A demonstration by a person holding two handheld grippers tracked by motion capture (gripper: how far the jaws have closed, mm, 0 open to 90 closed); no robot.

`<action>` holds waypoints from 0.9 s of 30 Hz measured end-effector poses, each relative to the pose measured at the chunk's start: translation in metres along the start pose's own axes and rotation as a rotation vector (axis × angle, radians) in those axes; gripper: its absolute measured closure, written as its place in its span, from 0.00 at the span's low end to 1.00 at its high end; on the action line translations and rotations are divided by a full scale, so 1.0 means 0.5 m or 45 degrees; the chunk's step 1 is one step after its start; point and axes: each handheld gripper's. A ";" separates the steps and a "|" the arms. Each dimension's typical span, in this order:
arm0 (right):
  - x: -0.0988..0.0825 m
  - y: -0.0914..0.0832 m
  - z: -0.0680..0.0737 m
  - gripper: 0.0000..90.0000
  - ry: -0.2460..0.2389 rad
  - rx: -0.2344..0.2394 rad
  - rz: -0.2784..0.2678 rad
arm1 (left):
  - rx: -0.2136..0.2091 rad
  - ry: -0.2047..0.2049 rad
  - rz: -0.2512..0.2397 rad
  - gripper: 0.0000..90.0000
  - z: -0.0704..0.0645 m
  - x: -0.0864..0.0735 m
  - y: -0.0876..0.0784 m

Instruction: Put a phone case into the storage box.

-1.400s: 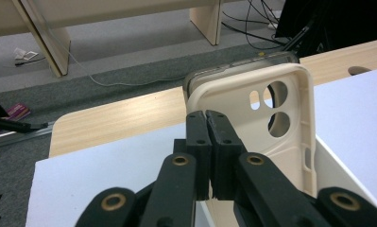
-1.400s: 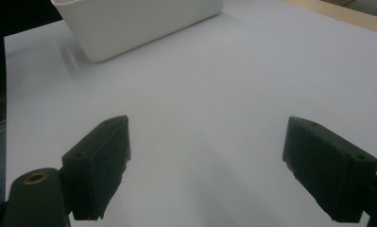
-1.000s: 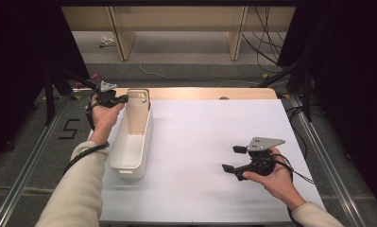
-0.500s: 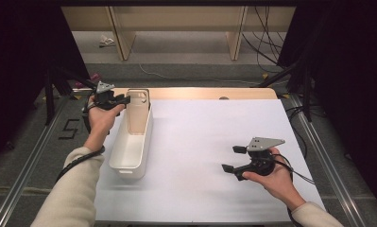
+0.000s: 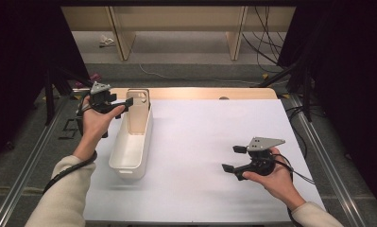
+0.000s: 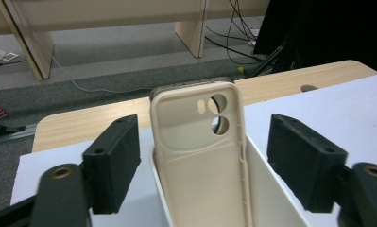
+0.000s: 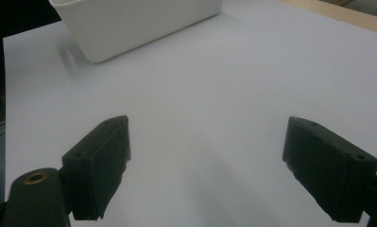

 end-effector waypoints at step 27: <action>0.001 -0.002 -0.001 0.19 0.002 -0.007 -0.001 | -0.128 0.109 -0.011 0.00 -0.079 -0.056 -0.087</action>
Point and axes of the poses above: each handheld gripper's, and its own axes: y roughly forward along the jaws, x roughly out of its top, z roughly to its left, and after that the axes turned 10 degrees about y, right-handed
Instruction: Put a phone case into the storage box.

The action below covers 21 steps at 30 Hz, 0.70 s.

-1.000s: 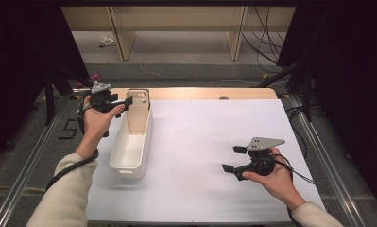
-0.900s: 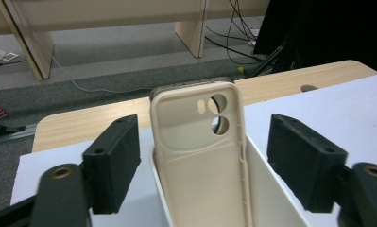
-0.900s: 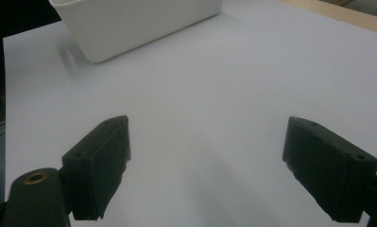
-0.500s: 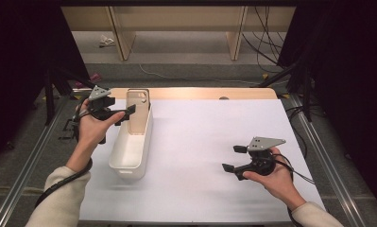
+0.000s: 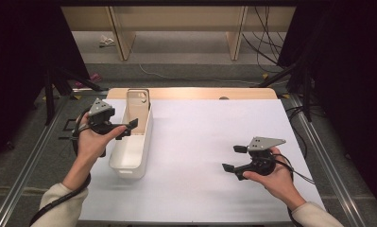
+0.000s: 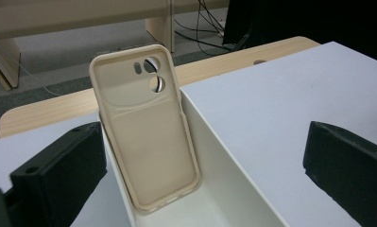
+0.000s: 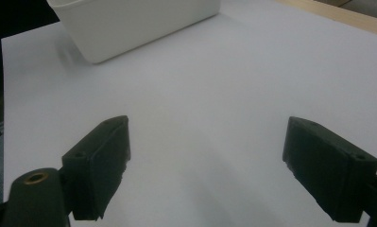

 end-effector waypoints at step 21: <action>0.000 -0.001 0.000 0.19 0.000 0.001 -0.006 | -0.094 0.028 -0.011 0.00 -0.062 -0.021 -0.025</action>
Point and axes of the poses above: each handheld gripper's, and its own axes: y roughly forward along the jaws, x roughly out of its top, z roughly to its left, and after that the axes turned 10 degrees about y, right-handed
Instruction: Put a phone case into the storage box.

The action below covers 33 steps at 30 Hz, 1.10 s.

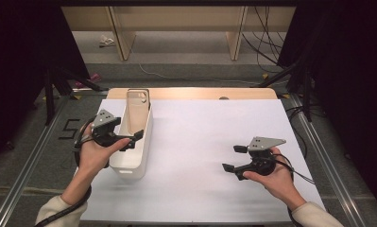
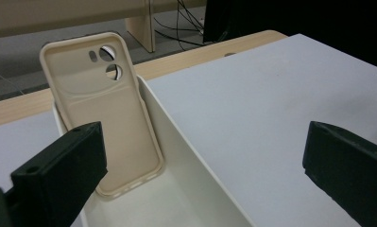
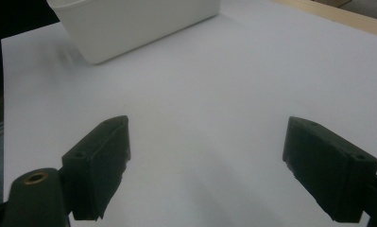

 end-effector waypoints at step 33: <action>0.000 0.000 -0.001 0.19 0.001 0.002 -0.003 | -0.084 0.088 -0.026 0.00 -0.070 -0.033 -0.023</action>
Point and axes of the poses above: each handheld gripper's, and its own axes: y roughly forward along the jaws, x roughly out of its top, z roughly to its left, and after that the axes turned 10 degrees about y, right-handed
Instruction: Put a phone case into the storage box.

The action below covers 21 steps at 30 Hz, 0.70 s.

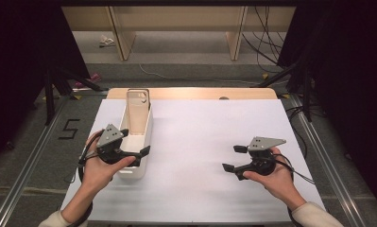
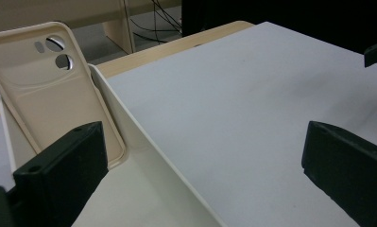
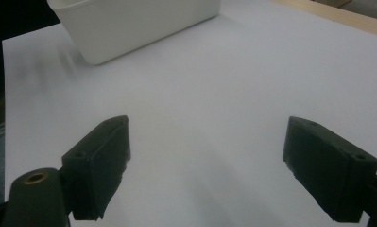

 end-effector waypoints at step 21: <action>0.000 -0.001 0.000 0.19 -0.003 0.001 -0.003 | -0.043 0.084 0.007 0.00 -0.029 -0.017 0.001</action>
Point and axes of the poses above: each handheld gripper's, and its own axes: y roughly forward along the jaws, x roughly out of its top, z roughly to its left, and after that the axes turned 10 degrees about y, right-handed
